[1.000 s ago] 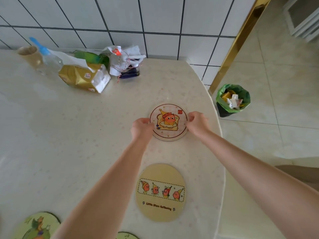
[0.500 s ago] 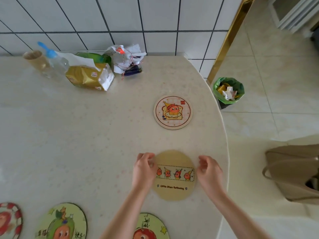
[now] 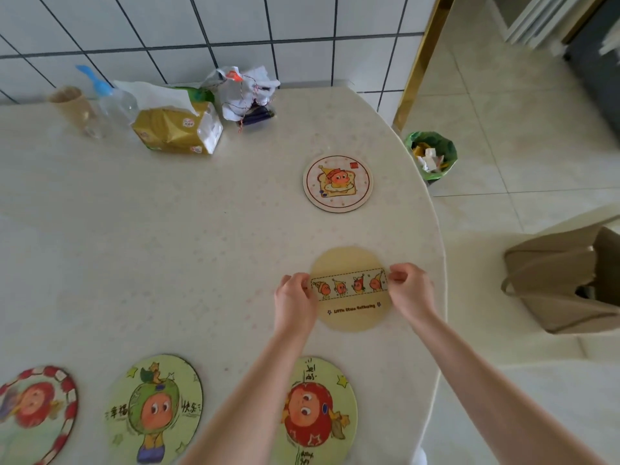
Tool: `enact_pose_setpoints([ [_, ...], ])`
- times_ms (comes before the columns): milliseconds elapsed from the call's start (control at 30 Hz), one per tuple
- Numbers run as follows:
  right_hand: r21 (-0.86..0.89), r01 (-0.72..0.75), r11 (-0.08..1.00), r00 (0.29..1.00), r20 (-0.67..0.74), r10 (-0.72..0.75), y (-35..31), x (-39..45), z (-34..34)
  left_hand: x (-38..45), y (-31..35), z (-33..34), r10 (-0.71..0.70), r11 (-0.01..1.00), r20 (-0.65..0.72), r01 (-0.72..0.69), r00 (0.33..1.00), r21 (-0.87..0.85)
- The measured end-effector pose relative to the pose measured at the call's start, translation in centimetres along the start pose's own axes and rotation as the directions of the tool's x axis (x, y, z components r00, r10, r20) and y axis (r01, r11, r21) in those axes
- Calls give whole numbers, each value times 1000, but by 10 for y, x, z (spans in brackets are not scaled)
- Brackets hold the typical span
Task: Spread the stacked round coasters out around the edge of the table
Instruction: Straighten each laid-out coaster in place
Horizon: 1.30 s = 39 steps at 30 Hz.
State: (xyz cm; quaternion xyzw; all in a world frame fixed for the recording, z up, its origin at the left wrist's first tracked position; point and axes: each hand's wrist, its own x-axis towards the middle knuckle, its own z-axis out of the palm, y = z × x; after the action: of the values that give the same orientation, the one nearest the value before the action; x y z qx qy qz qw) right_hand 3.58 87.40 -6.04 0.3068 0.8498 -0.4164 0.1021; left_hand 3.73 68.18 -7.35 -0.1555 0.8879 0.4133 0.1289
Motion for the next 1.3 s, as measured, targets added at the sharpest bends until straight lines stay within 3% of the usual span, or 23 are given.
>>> enact_pose_setpoints([
  [133,13,20,1000,998,65,-21,12,-27,0,-16,-19,-19,83,996,110,-86,991,24],
  [333,30,-69,997,981,183,62,61,-107,24,-78,-71,-36,25,997,125,-34,992,71],
  [533,-23,-72,997,976,205,75,86,-169,42,-135,-92,-32,-3,993,12,2,1000,116],
  [633,-31,-69,997,959,274,75,83,-172,42,-140,-92,-33,-79,992,-11,80,997,101],
  [733,-29,-47,998,943,330,54,79,-166,39,-144,-93,-36,-60,995,-16,61,998,74],
  [933,69,-82,994,915,402,47,80,-164,36,-171,-106,-51,-134,960,-69,112,989,-258],
  [1133,222,-211,952,869,489,79,73,-163,31,-189,-115,-52,-410,737,25,347,912,-580],
  [1200,232,-188,954,875,482,55,66,-161,33,-194,-116,-48,-463,659,75,400,883,-637],
  [1300,165,-75,983,901,434,-4,58,-157,39,-203,-118,-41,-522,645,50,432,851,-630],
])
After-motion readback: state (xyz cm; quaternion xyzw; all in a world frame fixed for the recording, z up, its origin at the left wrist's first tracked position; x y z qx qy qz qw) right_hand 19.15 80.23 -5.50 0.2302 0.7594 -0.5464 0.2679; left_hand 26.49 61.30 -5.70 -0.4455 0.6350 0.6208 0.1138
